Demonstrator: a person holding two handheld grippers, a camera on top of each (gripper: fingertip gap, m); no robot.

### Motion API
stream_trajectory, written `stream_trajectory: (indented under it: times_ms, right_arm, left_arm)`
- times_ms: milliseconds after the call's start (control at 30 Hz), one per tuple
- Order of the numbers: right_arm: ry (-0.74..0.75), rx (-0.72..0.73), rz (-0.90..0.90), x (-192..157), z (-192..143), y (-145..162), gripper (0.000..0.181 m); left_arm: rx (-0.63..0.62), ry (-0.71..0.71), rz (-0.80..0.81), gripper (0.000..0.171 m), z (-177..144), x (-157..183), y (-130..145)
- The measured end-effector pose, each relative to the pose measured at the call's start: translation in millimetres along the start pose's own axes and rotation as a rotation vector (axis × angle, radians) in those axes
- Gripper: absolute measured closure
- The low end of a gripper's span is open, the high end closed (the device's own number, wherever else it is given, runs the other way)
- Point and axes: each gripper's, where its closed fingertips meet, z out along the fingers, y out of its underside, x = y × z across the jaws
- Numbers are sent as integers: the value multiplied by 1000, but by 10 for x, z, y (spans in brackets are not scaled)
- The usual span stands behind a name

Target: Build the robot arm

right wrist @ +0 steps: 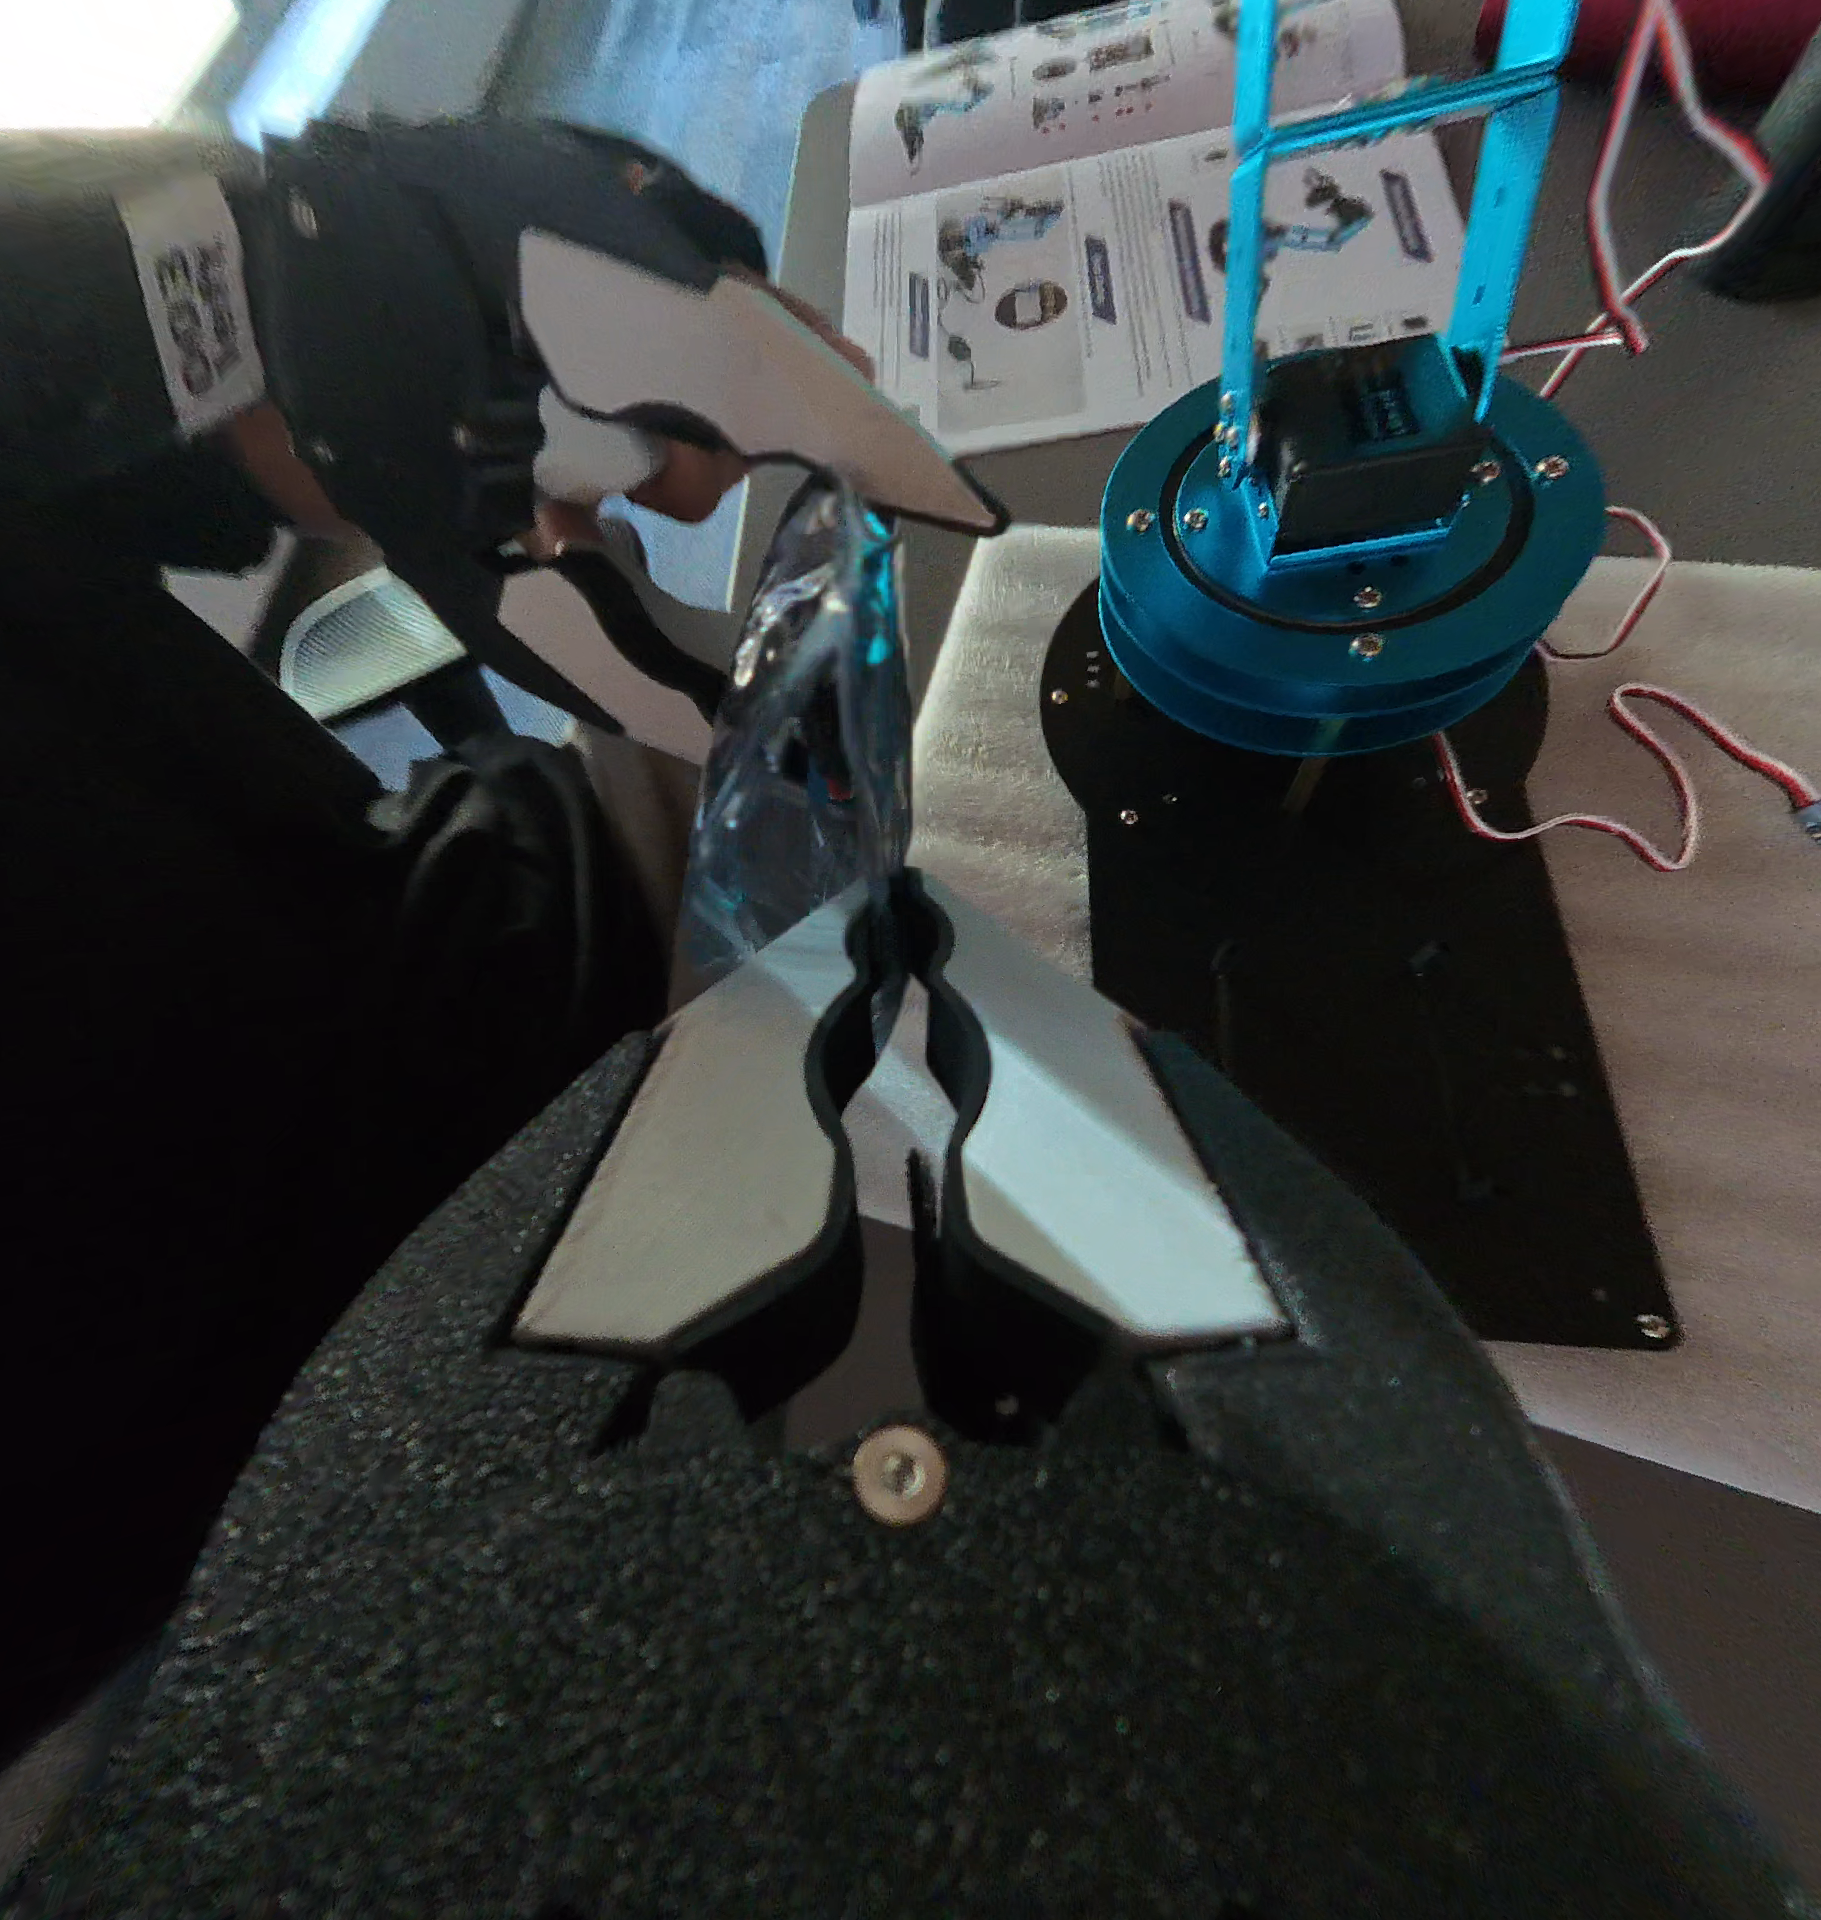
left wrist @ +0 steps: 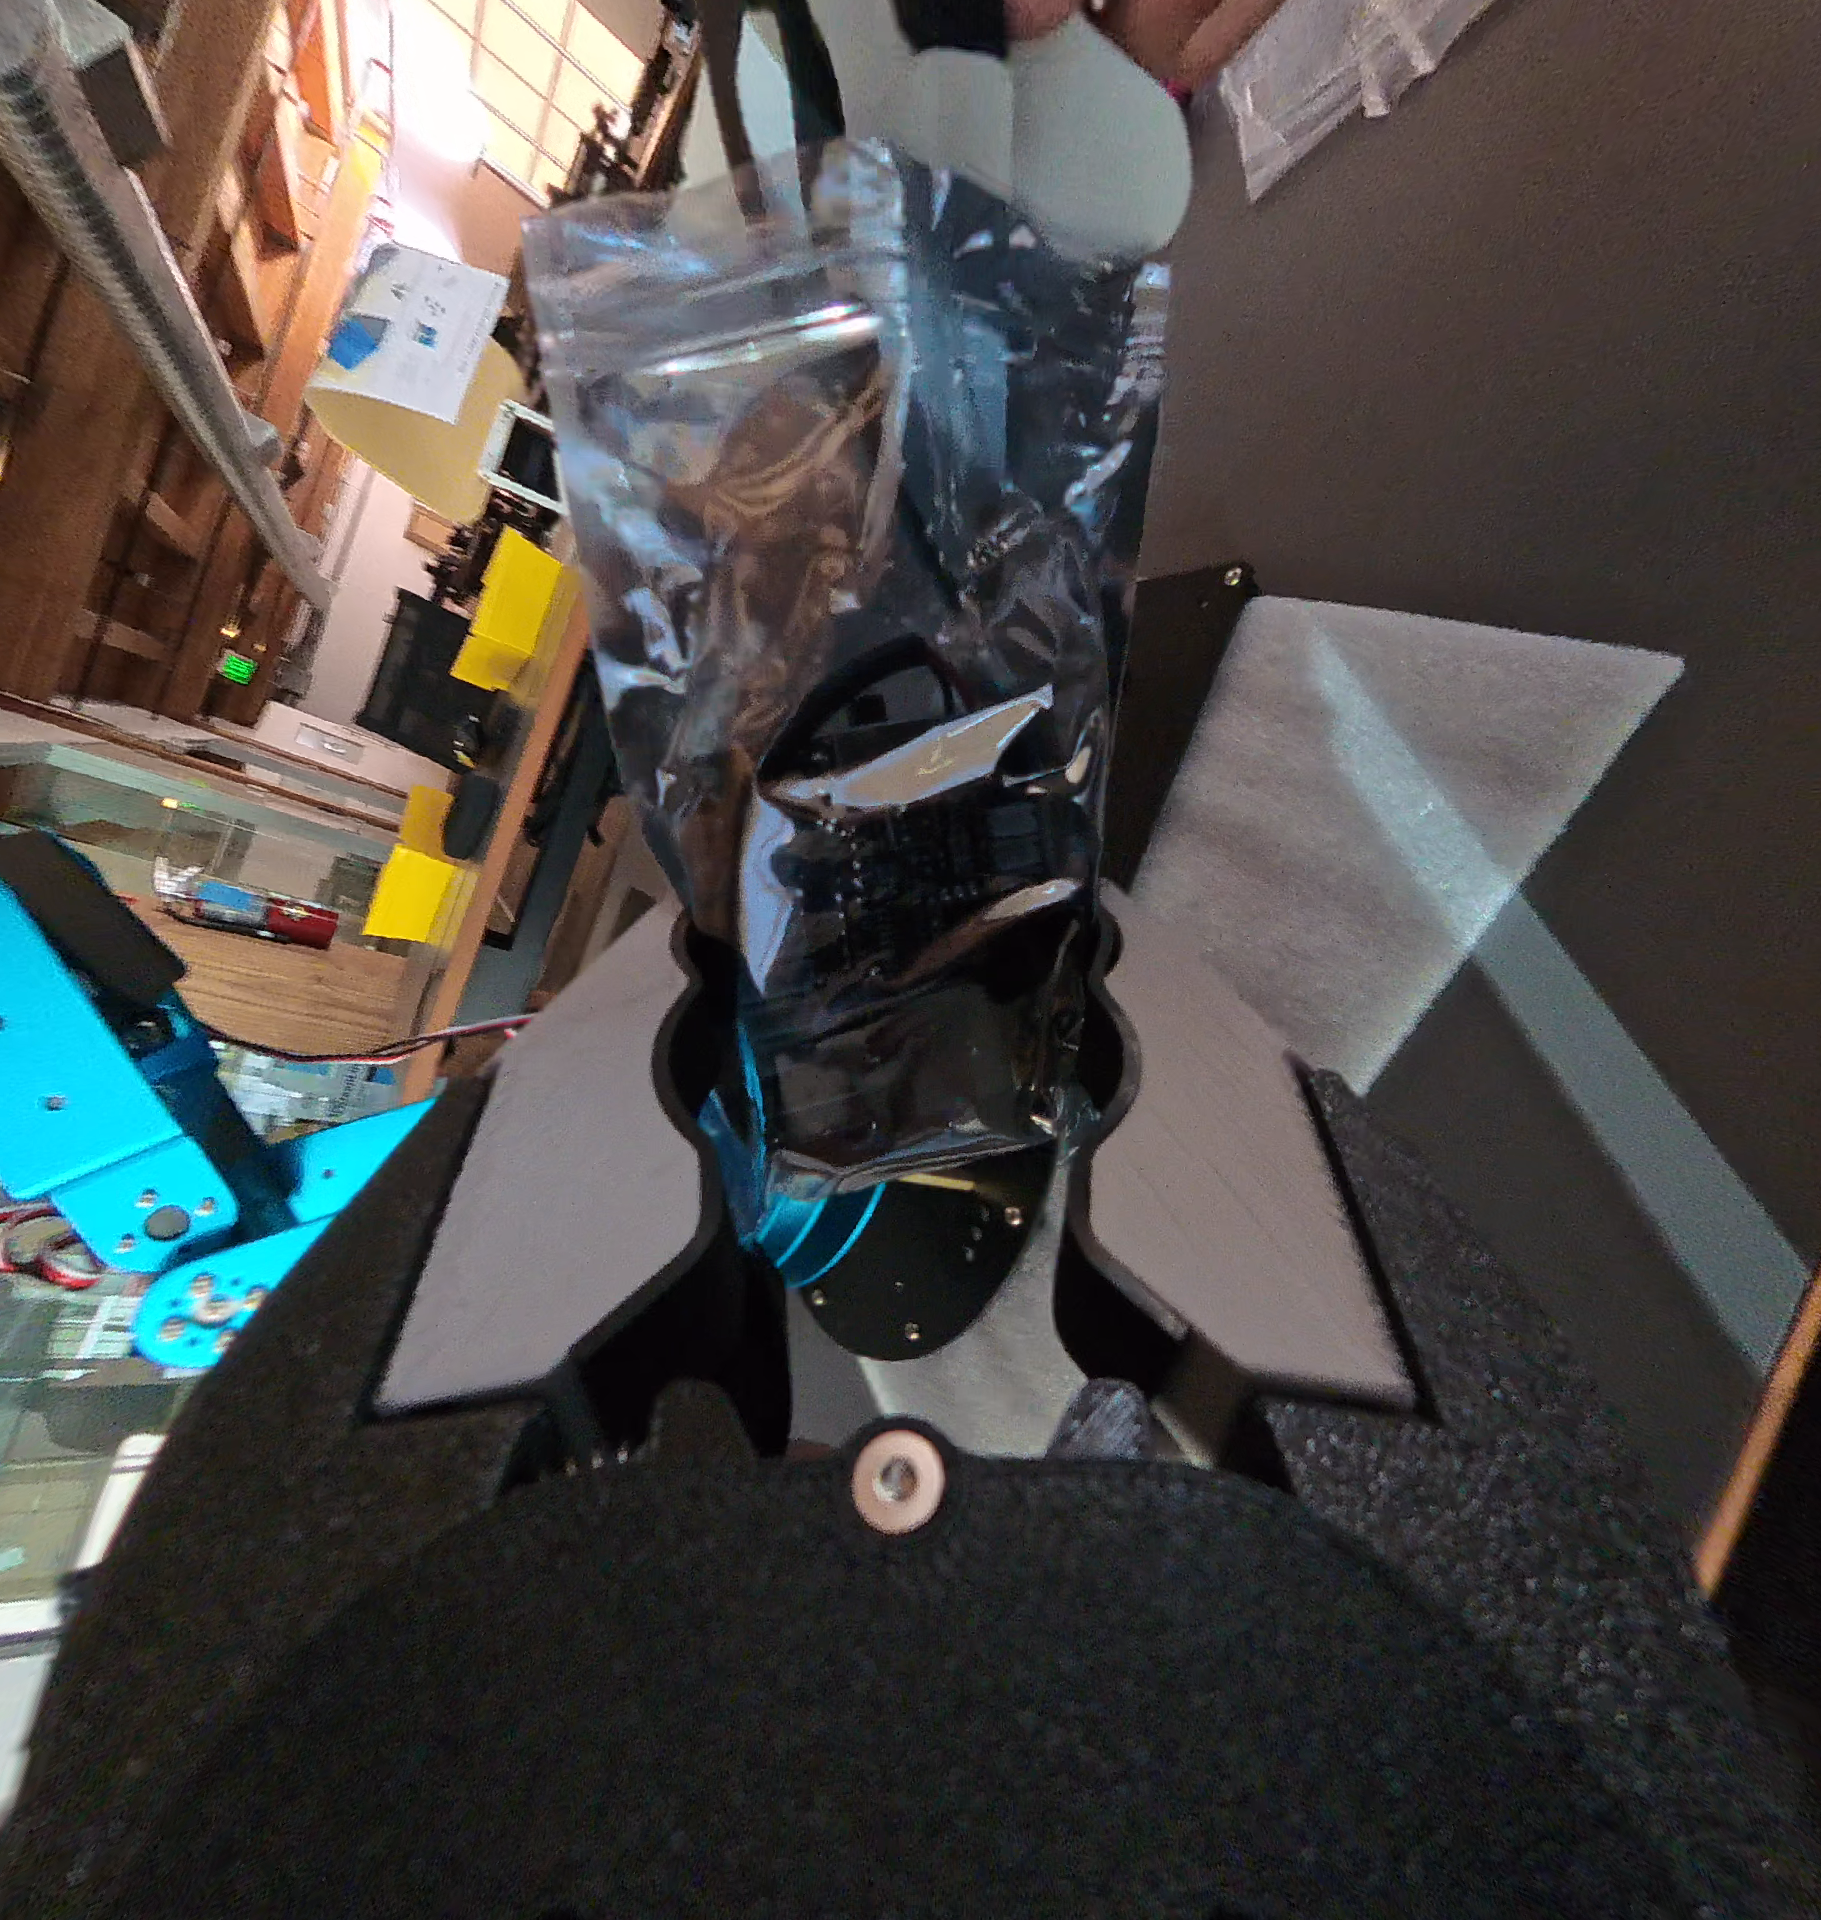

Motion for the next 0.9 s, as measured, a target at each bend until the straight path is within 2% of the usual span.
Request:
stream_trajectory:
  times_ms: [33,100,133,167,200,300,367,400,467,567,667,700,767,833,900]
  right_arm:
    - [-36,20,41,-13,-13,-12,177]
    - [-127,-31,148,-66,37,104,157]
    - [-145,-50,194,-59,69,147,160]
    - [-158,-52,236,-48,97,167,176]
    - [-159,-62,261,-35,123,200,181]
    - [-21,-74,168,114,139,223,181]
    - [15,-69,111,139,138,208,181]
    - [29,-57,79,161,127,208,176]
    - [136,-4,3,329,9,151,145]
    - [168,146,-59,323,-285,-18,153]
    - [78,236,-61,151,-413,-84,150]
    - [11,228,-39,55,-365,-61,144]
    - [-66,203,-26,-74,-211,-22,142]
    - [-23,150,-41,-21,-49,29,145]
    - [-51,162,-38,-58,60,-11,154]
  left_arm:
    - [-2,-12,23,104,-7,-13,-4]
    - [-7,-5,59,103,-18,7,-2]
    - [-13,3,64,103,-13,30,12]
    - [-21,3,67,104,0,40,33]
    - [-29,15,64,104,14,65,59]
    - [-61,34,2,105,82,92,146]
    - [-73,59,-43,104,111,85,176]
    - [-77,78,-62,104,115,91,185]
    - [-68,104,-100,104,103,101,181]
    - [-88,108,-133,103,84,73,257]
    - [-99,90,-146,103,62,49,310]
    - [-95,86,-141,103,53,55,306]
    - [-106,94,-117,102,46,101,304]
    - [-133,85,-74,102,60,126,332]
    - [-141,92,-65,102,74,154,332]
